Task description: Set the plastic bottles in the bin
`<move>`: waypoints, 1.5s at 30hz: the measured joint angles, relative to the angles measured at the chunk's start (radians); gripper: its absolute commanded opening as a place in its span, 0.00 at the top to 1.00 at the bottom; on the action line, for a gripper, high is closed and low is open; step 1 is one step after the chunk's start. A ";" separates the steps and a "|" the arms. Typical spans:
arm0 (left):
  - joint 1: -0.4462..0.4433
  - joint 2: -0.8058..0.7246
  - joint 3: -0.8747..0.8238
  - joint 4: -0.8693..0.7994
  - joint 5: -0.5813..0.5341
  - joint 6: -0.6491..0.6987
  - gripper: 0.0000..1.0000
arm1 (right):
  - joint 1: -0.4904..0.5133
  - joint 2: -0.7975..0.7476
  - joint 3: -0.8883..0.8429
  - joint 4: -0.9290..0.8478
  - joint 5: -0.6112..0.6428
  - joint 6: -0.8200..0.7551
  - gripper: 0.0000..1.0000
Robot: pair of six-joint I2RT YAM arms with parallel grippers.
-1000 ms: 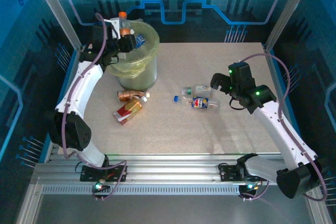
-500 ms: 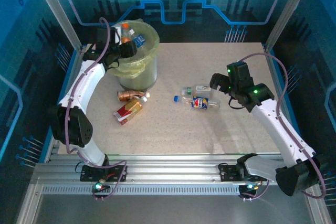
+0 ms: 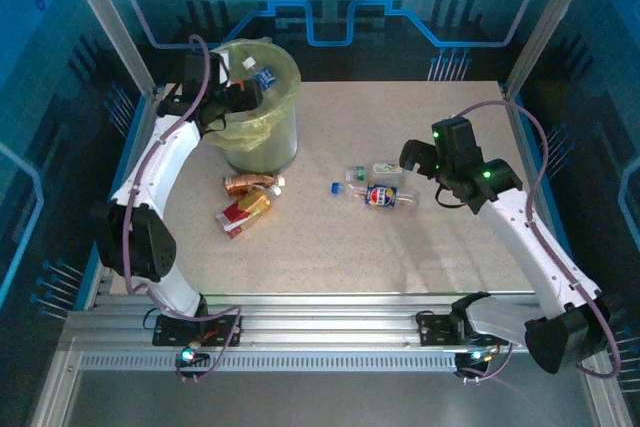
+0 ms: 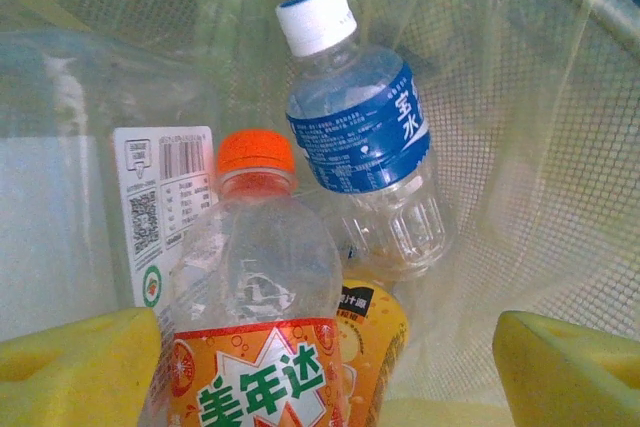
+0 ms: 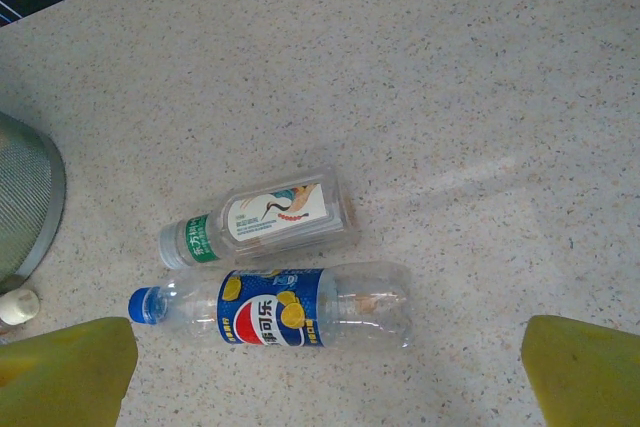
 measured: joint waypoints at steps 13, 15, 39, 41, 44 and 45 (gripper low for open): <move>-0.069 -0.102 0.052 -0.006 -0.023 -0.019 0.01 | -0.111 0.101 0.046 -0.019 -0.156 -0.034 0.00; -0.108 -0.126 0.052 -0.003 -0.034 -0.013 0.01 | -0.141 0.119 0.046 -0.018 -0.201 -0.041 0.00; -0.610 -0.211 -0.462 0.304 -0.109 0.000 0.01 | -0.312 0.533 0.064 0.084 -0.598 -0.194 0.00; -0.611 -0.195 -0.475 0.318 -0.113 -0.012 0.01 | -0.311 0.568 0.104 0.082 -0.598 -0.199 0.00; -0.617 -0.166 -0.487 0.332 -0.116 -0.026 0.01 | -0.300 0.605 0.156 0.076 -0.596 -0.199 0.00; -0.619 -0.155 -0.488 0.335 -0.116 -0.026 0.01 | -0.296 0.613 0.167 0.074 -0.597 -0.197 0.00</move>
